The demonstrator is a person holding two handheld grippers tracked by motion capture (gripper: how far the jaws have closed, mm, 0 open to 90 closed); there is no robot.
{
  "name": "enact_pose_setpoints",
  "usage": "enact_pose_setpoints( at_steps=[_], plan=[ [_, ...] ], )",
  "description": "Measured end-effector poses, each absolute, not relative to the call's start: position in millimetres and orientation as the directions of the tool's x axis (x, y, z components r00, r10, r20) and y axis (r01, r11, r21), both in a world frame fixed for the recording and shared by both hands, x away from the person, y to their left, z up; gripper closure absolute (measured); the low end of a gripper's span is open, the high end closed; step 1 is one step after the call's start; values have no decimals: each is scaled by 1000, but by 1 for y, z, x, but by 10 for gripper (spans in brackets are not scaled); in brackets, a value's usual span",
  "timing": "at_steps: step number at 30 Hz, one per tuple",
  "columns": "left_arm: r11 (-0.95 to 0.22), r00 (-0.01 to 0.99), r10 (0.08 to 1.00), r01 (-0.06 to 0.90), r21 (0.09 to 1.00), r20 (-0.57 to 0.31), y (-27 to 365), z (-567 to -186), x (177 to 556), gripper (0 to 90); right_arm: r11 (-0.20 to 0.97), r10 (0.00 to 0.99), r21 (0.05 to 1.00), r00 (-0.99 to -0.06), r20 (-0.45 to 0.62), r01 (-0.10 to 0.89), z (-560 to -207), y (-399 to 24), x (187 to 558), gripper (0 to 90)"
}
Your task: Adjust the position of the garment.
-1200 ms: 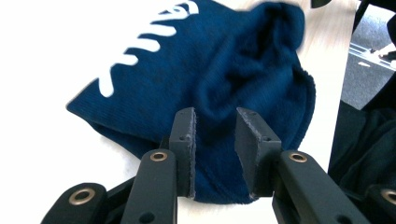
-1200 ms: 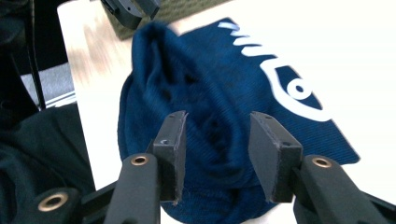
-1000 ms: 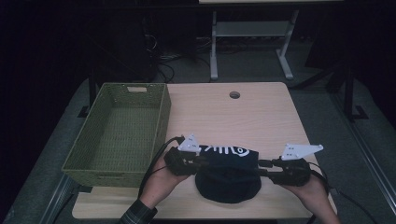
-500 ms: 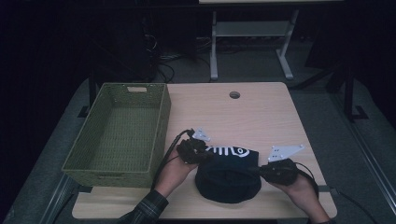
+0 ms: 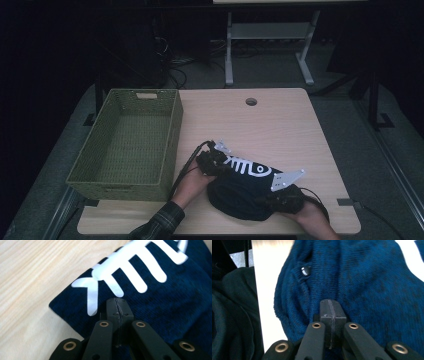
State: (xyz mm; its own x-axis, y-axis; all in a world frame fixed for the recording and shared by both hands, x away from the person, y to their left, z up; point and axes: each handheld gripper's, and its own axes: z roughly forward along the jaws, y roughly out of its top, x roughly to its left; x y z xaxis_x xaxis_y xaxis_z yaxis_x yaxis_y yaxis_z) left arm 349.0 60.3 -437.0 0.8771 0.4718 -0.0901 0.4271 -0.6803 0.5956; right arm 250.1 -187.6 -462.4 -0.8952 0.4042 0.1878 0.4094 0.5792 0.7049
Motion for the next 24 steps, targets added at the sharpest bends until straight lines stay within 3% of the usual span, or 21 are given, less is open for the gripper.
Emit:
enact_pose_setpoints(
  at_steps=[7, 9, 13, 14, 18, 19, 20, 24],
  plan=[
    [-666, 876, 472, 427, 612, -98, 56, -439, 353, 897, 586, 385, 707, -904, 186, 395, -464, -180, 248, 897],
    [-652, 871, 480, 434, 622, -105, 57, -438, 352, 849, 581, 387, 712, -903, 184, 394, -463, -181, 248, 893],
    [-641, 866, 490, 432, 634, -94, 66, -425, 348, 738, 543, 407, 740, -895, 181, 396, -456, -187, 246, 765],
    [-641, 866, 490, 432, 634, -94, 66, -425, 348, 696, 543, 407, 740, -895, 181, 396, -456, -187, 246, 765],
    [-613, 845, 522, 466, 638, -115, 72, -417, 343, 488, 500, 471, 765, -869, 153, 406, -448, -202, 242, 619],
    [-606, 840, 529, 474, 640, -122, 73, -416, 341, 488, 500, 471, 765, -869, 153, 406, -448, -202, 242, 619],
    [-612, 843, 527, 467, 638, -111, 76, -415, 339, 425, 479, 507, 777, -851, 135, 408, -445, -210, 240, 539],
    [-600, 830, 543, 491, 632, -130, 78, -417, 338, 322, 439, 591, 790, -800, 107, 429, -442, -227, 240, 399]
  ],
)
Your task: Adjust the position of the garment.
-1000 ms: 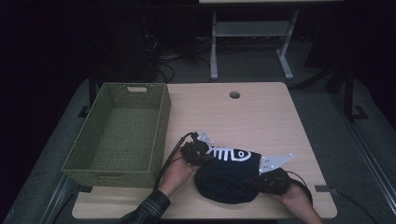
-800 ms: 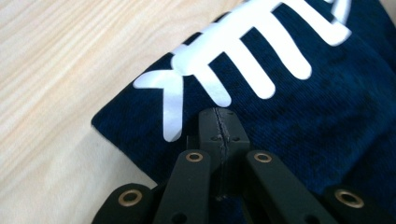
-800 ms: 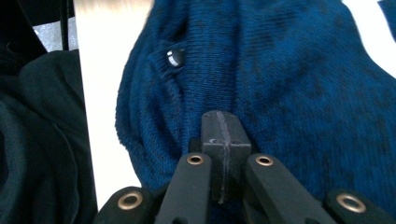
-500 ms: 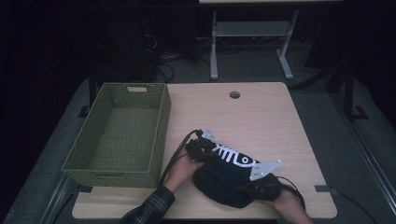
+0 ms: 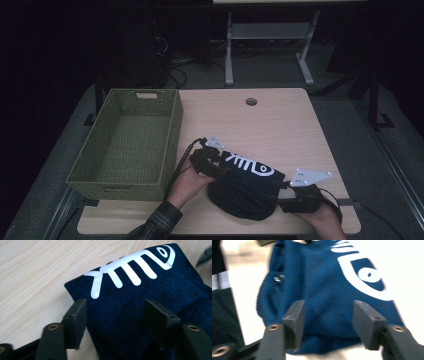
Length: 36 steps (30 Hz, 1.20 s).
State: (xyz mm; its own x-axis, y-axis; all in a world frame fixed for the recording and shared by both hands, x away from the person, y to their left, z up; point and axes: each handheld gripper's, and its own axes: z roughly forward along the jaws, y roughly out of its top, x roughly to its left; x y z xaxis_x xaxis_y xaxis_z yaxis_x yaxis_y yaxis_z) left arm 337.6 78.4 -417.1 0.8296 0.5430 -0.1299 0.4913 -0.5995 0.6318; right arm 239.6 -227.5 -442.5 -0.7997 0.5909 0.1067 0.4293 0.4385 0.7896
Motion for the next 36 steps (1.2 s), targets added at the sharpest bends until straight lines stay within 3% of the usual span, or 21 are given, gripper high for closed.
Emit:
enact_pose_setpoints(
  at_steps=[7, 9, 10, 23, 32, 36],
  plan=[
    [-618, 819, 553, 524, 586, -150, 80, -433, 342, 239, 406, 719, 776, -693, 55, 483, -449, -257, 244, 181],
    [-618, 818, 556, 528, 583, -151, 79, -436, 343, 228, 405, 735, 770, -677, 48, 494, -452, -261, 246, 175],
    [-628, 819, 552, 531, 569, -154, 78, -440, 344, 221, 395, 759, 764, -650, 42, 511, -458, -268, 249, 130],
    [-639, 816, 545, 554, 534, -193, 77, -454, 348, 211, 379, 843, 724, -537, -13, 576, -480, -284, 269, 36],
    [-639, 823, 528, 548, 540, -211, 76, -454, 346, 305, 367, 851, 711, -526, 5, 600, -483, -284, 272, 25],
    [-638, 826, 506, 553, 536, -249, 76, -453, 346, 456, 352, 853, 705, -520, 28, 616, -483, -286, 274, 25]
  ],
)
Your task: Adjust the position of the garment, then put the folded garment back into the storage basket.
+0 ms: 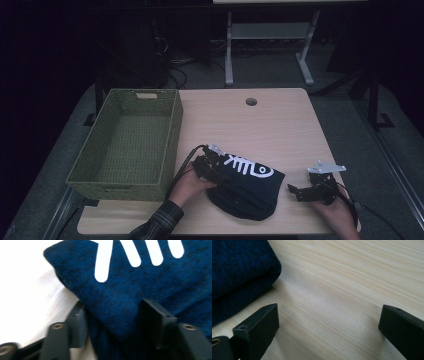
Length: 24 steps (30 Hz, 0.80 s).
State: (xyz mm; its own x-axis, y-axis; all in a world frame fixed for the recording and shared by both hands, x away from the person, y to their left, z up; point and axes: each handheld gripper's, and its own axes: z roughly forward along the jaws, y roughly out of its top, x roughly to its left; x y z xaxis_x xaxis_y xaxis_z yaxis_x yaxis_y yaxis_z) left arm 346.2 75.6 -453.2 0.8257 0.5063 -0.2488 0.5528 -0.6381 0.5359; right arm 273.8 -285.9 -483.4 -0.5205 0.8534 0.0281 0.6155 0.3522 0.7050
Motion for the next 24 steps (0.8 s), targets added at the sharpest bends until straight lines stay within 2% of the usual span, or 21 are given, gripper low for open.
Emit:
enact_pose_setpoints(
  at_steps=[11, 16, 24],
  plan=[
    [-634, 820, 492, 567, 526, -292, 76, -454, 349, 606, 353, 853, 705, -521, 28, 615, -483, -286, 274, 25],
    [-622, 802, 476, 596, 507, -359, 78, -455, 355, 680, 354, 853, 705, -522, 26, 615, -483, -286, 274, 25],
    [-625, 811, 472, 585, 517, -347, 76, -436, 351, 707, 355, 853, 705, -522, 26, 614, -483, -286, 274, 25]
  ],
)
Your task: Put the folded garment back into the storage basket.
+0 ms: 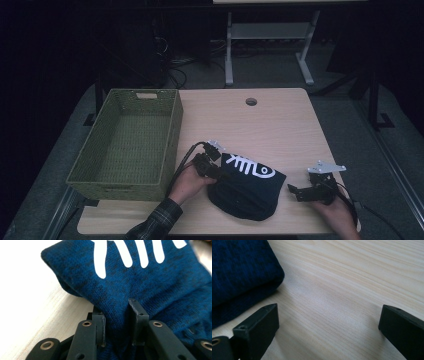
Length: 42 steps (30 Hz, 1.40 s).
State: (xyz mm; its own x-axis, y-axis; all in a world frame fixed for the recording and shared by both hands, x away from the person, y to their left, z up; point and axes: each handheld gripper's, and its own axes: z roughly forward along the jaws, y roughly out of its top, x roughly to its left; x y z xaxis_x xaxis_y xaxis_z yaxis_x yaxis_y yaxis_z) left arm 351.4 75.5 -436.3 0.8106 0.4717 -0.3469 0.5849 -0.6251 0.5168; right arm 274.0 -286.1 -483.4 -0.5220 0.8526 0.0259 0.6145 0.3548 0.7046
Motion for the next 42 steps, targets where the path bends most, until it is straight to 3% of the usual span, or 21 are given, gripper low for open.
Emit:
enact_pose_setpoints(
  at_steps=[7, 19, 42],
  plan=[
    [-616, 812, 463, 583, 530, -356, 77, -411, 348, 707, 353, 853, 703, -521, 28, 617, -483, -286, 274, 25],
    [-678, 861, 441, 504, 535, -253, 77, -350, 344, 707, 351, 854, 705, -519, 29, 616, -484, -286, 274, 25],
    [-679, 868, 424, 494, 544, -259, 107, -274, 357, 707, 343, 860, 704, -510, 32, 622, -483, -286, 274, 27]
  ],
)
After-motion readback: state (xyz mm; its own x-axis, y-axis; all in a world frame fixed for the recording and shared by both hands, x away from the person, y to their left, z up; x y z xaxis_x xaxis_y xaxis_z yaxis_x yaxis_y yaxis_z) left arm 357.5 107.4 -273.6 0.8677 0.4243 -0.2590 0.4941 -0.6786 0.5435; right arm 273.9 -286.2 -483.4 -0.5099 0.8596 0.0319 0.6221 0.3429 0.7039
